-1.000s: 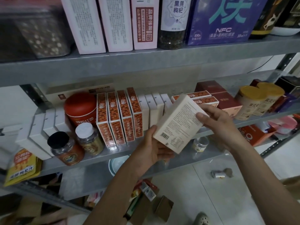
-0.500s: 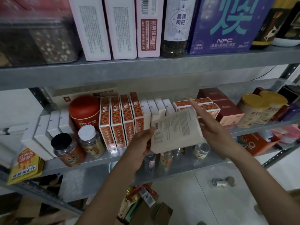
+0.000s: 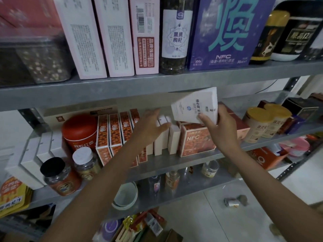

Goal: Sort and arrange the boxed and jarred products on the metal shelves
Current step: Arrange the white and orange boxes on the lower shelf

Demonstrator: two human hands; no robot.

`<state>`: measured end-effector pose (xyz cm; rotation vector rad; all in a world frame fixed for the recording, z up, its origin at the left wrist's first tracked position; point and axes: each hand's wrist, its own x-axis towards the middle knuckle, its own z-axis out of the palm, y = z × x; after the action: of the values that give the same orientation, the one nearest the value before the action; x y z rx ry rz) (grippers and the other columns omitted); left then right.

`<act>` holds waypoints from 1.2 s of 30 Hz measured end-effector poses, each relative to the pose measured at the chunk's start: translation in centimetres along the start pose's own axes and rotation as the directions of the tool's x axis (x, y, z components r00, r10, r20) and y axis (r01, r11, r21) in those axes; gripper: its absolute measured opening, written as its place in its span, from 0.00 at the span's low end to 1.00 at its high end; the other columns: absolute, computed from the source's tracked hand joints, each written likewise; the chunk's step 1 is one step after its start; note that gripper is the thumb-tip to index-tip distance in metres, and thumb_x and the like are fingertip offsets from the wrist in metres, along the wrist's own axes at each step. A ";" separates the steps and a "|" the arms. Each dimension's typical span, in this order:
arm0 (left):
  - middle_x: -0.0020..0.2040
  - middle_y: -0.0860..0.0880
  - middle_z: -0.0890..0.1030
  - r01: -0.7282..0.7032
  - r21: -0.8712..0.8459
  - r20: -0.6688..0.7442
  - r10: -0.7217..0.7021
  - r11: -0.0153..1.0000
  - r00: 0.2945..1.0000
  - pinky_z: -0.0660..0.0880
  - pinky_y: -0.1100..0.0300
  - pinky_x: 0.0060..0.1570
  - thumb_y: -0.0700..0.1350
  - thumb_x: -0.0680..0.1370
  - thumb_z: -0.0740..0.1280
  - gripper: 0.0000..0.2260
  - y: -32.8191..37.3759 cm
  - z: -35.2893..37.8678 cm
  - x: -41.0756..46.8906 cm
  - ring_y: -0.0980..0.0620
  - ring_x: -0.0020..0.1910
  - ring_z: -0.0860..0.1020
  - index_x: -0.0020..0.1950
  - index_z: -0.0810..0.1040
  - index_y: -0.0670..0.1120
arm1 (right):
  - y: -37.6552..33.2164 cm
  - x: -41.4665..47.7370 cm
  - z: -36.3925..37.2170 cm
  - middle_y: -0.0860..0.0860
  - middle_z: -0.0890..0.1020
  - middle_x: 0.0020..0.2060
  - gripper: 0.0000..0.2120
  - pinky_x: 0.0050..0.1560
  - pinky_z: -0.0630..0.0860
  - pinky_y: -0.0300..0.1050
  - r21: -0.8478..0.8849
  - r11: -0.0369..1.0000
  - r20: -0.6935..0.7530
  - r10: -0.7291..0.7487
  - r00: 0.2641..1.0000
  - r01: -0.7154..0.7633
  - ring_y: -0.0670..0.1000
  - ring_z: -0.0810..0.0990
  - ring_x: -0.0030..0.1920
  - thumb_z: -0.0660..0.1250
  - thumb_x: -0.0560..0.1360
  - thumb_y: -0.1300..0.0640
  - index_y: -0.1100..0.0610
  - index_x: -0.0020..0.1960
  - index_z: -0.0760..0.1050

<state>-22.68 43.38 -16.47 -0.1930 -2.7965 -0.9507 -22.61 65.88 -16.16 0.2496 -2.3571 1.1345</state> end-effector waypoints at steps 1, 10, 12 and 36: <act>0.73 0.45 0.68 -0.050 0.062 0.055 0.047 0.997 0.997 0.66 0.52 0.67 0.57 0.76 0.69 0.32 -0.3 0.4 1.3 0.45 0.71 0.66 0.76 0.62 0.49 | 0.0 0.4 0.6 0.54 0.82 0.54 0.18 0.37 0.73 0.40 -0.046 0.999 -0.017 -0.015 1.000 0.015 0.50 0.79 0.48 0.69 0.76 0.49 0.60 0.59 0.72; 0.80 0.41 0.47 -0.117 0.346 0.369 -0.020 0.931 0.929 0.52 0.43 0.76 0.70 0.67 0.70 0.52 -2.2 4.5 7.0 0.40 0.78 0.48 0.80 0.50 0.47 | 0.5 2.0 4.4 0.57 0.83 0.50 0.22 0.37 0.72 0.43 -0.282 0.952 -0.080 -0.150 0.985 0.122 0.59 0.83 0.45 0.68 0.77 0.47 0.60 0.64 0.71; 0.80 0.42 0.49 -0.122 0.376 0.348 -0.018 0.919 0.937 0.52 0.44 0.76 0.71 0.66 0.70 0.54 -2.6 5.2 6.9 0.41 0.78 0.49 0.79 0.51 0.44 | 0.3 2.5 5.0 0.57 0.83 0.50 0.23 0.39 0.71 0.42 -0.286 0.951 -0.082 -0.146 0.986 0.117 0.59 0.83 0.45 0.68 0.77 0.47 0.60 0.66 0.71; 0.66 0.43 0.68 -0.064 0.572 0.289 -0.127 0.818 0.949 0.62 0.51 0.60 0.68 0.62 0.75 0.41 -2.6 4.4 8.3 0.41 0.66 0.63 0.65 0.71 0.43 | -1.1 6.6 6.9 0.54 0.80 0.36 0.19 0.39 0.69 0.42 -0.438 0.898 0.106 -0.004 0.994 0.051 0.52 0.76 0.34 0.64 0.78 0.42 0.59 0.44 0.76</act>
<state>-31.78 44.56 -19.72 -0.2236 -3.2338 -0.0273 -30.34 60.24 -15.59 0.1807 -2.6143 0.5555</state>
